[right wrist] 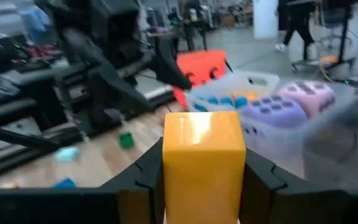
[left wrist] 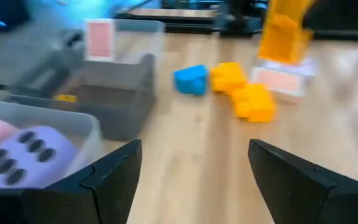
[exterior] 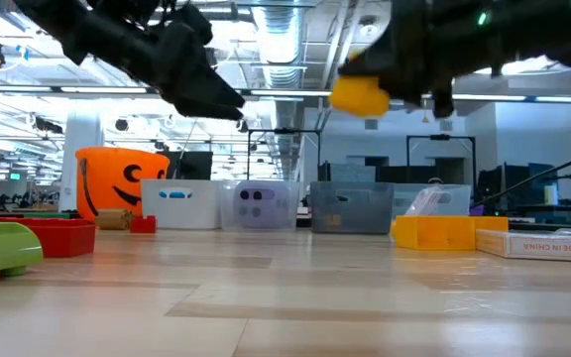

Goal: Pick & Place Toys
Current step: Put the yellow stud game piece into the white bin

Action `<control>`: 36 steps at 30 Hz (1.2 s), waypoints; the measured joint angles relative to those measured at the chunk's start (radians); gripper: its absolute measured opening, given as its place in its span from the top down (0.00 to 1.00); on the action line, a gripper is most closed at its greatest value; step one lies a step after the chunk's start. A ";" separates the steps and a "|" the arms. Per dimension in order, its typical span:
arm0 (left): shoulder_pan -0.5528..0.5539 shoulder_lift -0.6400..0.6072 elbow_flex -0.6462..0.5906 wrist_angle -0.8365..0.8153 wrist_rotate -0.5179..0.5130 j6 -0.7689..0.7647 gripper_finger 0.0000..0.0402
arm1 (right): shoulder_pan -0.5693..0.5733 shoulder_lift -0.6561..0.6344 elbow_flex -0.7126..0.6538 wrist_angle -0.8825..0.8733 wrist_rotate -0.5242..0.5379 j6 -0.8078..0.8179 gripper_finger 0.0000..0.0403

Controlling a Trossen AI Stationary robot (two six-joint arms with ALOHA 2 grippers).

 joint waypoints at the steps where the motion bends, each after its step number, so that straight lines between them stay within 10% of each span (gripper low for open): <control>1: 0.000 -0.017 0.000 -0.014 0.041 -0.015 0.29 | 0.010 -0.022 0.000 0.000 0.000 -0.015 0.68; 8: -0.060 -0.042 0.000 0.065 0.308 -0.066 0.29 | 0.024 -0.123 0.000 0.002 -0.107 -0.090 0.68; 20: -0.131 -0.006 0.000 0.243 0.123 -0.065 0.29 | -0.052 -0.141 0.003 0.002 -0.497 -0.178 0.68; 36: -0.133 -0.006 0.000 0.247 0.114 -0.061 0.29 | -0.060 -0.141 0.120 -0.035 -0.506 -0.344 0.68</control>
